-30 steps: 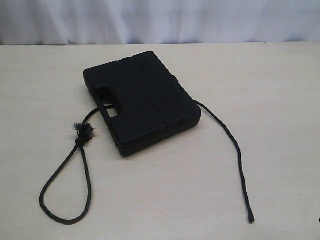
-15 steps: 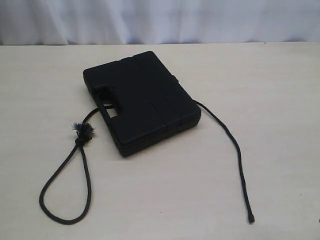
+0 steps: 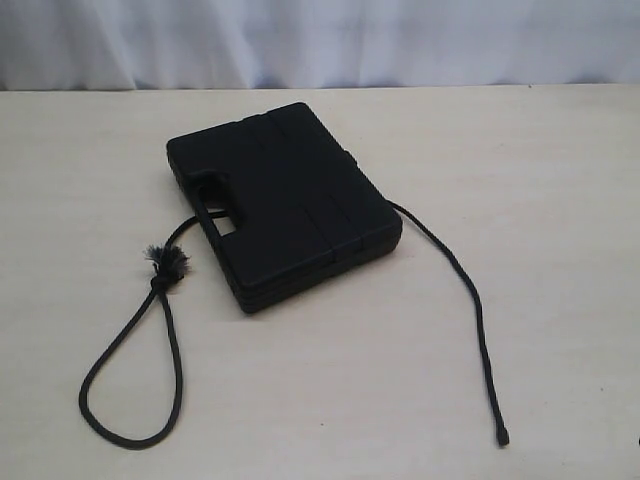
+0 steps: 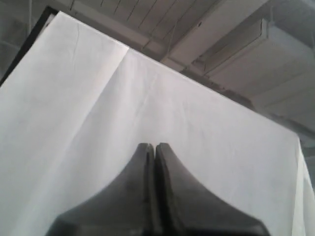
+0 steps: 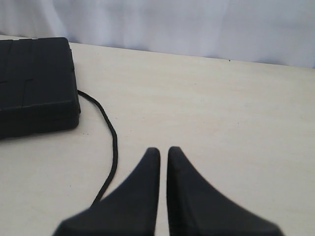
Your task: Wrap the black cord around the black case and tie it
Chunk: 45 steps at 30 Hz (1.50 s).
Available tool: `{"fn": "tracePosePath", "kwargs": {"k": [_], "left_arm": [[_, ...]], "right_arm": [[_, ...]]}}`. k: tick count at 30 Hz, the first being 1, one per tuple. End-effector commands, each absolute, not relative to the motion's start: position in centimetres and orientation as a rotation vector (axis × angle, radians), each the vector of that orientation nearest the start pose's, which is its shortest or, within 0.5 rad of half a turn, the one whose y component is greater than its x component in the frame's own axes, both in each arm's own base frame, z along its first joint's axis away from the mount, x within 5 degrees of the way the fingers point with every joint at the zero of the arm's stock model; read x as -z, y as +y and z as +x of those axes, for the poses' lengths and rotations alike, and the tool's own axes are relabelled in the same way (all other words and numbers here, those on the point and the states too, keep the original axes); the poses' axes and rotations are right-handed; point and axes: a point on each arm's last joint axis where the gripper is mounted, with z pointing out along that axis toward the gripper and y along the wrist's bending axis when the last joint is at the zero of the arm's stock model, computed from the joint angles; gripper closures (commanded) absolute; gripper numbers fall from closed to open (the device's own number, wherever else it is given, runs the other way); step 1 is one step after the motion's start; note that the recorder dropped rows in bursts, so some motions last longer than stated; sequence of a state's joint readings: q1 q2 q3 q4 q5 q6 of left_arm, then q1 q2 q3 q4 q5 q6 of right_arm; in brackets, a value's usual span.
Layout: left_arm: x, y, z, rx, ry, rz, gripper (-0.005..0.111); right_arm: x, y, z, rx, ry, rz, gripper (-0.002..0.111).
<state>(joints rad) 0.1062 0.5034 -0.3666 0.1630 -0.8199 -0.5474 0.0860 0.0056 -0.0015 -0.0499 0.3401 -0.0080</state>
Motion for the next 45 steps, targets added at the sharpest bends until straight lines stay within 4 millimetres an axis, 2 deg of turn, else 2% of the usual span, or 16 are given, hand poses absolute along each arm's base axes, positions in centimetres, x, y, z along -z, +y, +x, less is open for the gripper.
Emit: {"fn": "tracePosePath", "kwargs": {"k": [1,6,12,16,19,23,24,28,29,30,32,35,37,40,43,45], "left_arm": [[-37.6,-0.1,13.5,0.346,0.936,-0.076,0.107],[-37.6,0.0,16.9,0.395,1.121,-0.120,0.107],[-37.0,1.7,22.3,0.199,1.591,-0.258,0.107],[-36.1,3.1,23.7,0.022,1.731,-0.320,0.107],[-35.1,3.4,24.3,-0.076,1.804,-0.276,0.107],[-32.8,4.8,25.1,-0.307,2.051,-0.253,0.107],[-32.3,4.8,25.7,-0.322,2.189,-0.233,0.107],[-31.4,3.4,27.7,-0.125,2.500,-0.094,0.107],[-30.5,2.4,28.7,0.020,2.608,-0.041,0.107],[-28.9,1.1,29.4,0.124,2.697,0.025,0.107],[-26.6,-0.9,30.3,0.161,2.798,0.130,0.107],[-23.1,-4.8,31.8,0.260,2.868,0.229,0.106],[-20.9,-7.2,32.9,0.261,2.856,0.308,0.097],[-19.0,-9.1,34.1,0.266,2.806,0.247,0.078],[-18.0,-9.5,35.0,0.278,2.774,0.126,0.064],[-16.9,-9.0,35.8,0.293,2.758,-0.056,0.061]], "right_arm": [[-18.2,0.3,5.3,0.008,1.821,-0.126,0.103],[-18.2,0.3,5.3,0.008,1.821,-0.126,0.103],[-18.2,0.3,5.3,0.008,1.821,-0.126,0.103],[-18.3,0.3,5.4,0.008,1.818,-0.126,0.103],[-18.4,0.3,5.4,0.016,1.800,-0.131,0.103],[-19.1,0.3,5.5,0.012,1.728,-0.130,0.103],[-19.5,0.3,5.6,0.009,1.681,-0.129,0.103],[-20.0,0.5,5.6,-0.113,1.626,-0.030,0.103],[-20.4,0.7,5.6,-0.262,1.586,0.096,0.103],[-20.9,0.7,5.6,-0.403,1.532,0.228,0.103],[-21.2,0.5,5.6,-0.476,1.479,0.310,0.103],[-21.4,0.4,5.6,-0.477,1.461,0.318,0.103],[-21.1,0.6,5.6,-0.484,1.494,0.311,0.103],[-21.1,0.6,5.6,-0.486,1.501,0.309,0.103],[-21.1,0.6,5.6,-0.486,1.501,0.309,0.103],[-21.1,0.6,5.6,-0.486,1.501,0.309,0.103]]}}
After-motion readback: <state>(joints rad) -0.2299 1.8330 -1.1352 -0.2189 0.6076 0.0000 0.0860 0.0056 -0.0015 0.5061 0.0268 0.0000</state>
